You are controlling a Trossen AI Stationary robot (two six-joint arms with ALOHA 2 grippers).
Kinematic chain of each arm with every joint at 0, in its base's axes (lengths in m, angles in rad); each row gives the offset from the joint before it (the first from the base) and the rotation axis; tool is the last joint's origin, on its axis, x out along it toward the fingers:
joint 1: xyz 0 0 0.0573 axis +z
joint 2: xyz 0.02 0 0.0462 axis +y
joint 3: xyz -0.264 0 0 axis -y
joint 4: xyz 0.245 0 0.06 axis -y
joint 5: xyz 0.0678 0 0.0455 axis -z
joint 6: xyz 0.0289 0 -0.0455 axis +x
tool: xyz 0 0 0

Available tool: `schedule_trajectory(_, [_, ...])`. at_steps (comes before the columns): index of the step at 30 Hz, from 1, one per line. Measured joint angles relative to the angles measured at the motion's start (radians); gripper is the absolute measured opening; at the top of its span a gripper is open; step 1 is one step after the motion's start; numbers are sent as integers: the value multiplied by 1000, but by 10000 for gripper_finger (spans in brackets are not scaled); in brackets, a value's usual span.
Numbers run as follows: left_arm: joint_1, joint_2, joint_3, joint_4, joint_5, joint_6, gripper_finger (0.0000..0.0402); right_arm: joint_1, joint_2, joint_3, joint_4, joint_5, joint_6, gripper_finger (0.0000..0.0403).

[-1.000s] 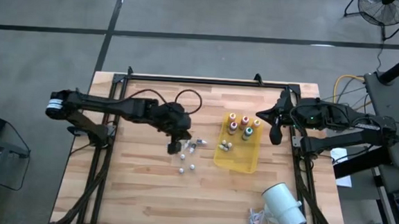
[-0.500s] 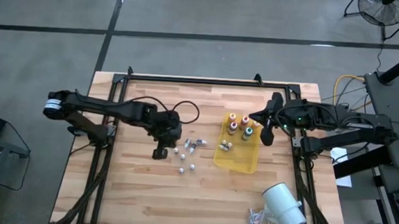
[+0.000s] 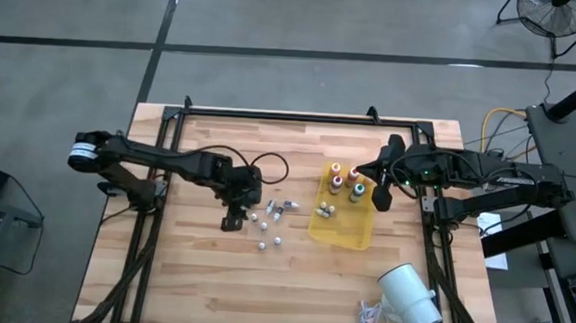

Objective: Pick & Place food coloring
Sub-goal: Put the top small black food coloring bottle into the yellow bin

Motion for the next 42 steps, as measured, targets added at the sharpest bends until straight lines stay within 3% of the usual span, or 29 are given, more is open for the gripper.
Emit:
schedule_trajectory(4, [1, 16, -18, 10, -11, -1, 201, 0, -2, 0, 0, 0, -1, 9])
schedule_trajectory(8, [1, 41, -34, 20, -21, 8, 219, 0, -2, 0, 0, 0, -1, 9])
schedule_trajectory(21, [2, 158, -33, 94, -19, 54, 220, 0, -1, 0, -1, 0, 2, 9])
schedule_trajectory(34, [4, 251, -33, 118, -29, -11, 209, 0, -1, 0, -1, 1, -1, 9])
schedule_trajectory(42, [4, 209, -90, 128, -56, -84, 208, 0, -2, 0, -2, 1, 1, 9])
